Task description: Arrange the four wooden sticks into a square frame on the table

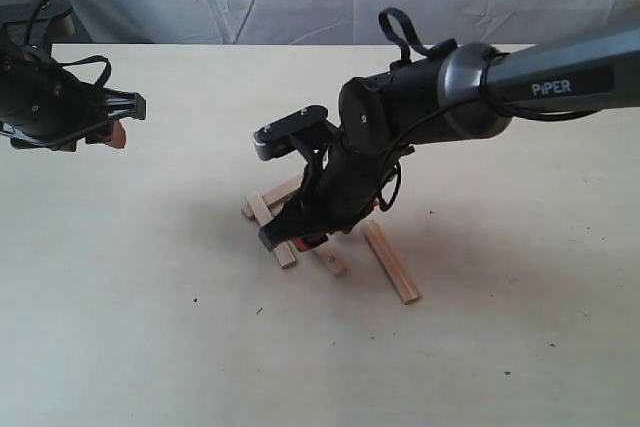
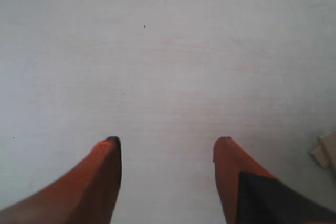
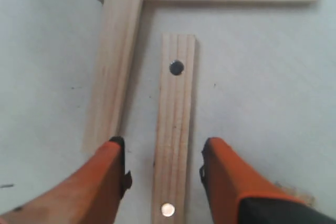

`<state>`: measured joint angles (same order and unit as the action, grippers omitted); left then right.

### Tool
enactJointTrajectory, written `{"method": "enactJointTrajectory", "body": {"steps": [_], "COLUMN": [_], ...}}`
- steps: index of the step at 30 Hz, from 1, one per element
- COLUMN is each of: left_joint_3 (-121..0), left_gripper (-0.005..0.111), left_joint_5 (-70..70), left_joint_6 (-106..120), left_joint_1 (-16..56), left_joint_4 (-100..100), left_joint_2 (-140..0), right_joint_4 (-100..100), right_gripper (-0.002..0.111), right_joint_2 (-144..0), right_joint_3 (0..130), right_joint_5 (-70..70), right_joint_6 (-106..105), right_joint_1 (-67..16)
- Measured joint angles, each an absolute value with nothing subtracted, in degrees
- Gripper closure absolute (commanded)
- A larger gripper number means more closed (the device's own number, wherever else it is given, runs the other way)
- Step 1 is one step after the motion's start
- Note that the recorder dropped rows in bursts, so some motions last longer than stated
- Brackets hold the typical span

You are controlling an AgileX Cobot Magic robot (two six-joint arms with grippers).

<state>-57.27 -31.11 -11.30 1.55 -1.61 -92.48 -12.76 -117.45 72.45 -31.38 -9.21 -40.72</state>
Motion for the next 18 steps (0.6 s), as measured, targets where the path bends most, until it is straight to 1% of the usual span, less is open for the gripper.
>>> {"method": "enactJointTrajectory", "body": {"steps": [5,18], "left_joint_3": [-57.27,-57.27], "left_gripper": [0.054,0.054], "left_joint_5": [-31.11,-31.11], "left_joint_6": [-11.3,-11.3], "left_joint_1": [1.55,1.55], "left_joint_4": [-1.61,-1.61], "left_joint_2": [-92.48,-92.48], "right_joint_4": [-14.54,-17.36], "right_gripper": [0.062,0.062], "right_joint_2": [-116.27,-119.2], "right_joint_3": [72.45,72.45], "right_joint_5": [-31.49,-31.83], "right_joint_6": [-9.22,-8.97], "right_joint_1": [-40.72,-40.72]}}
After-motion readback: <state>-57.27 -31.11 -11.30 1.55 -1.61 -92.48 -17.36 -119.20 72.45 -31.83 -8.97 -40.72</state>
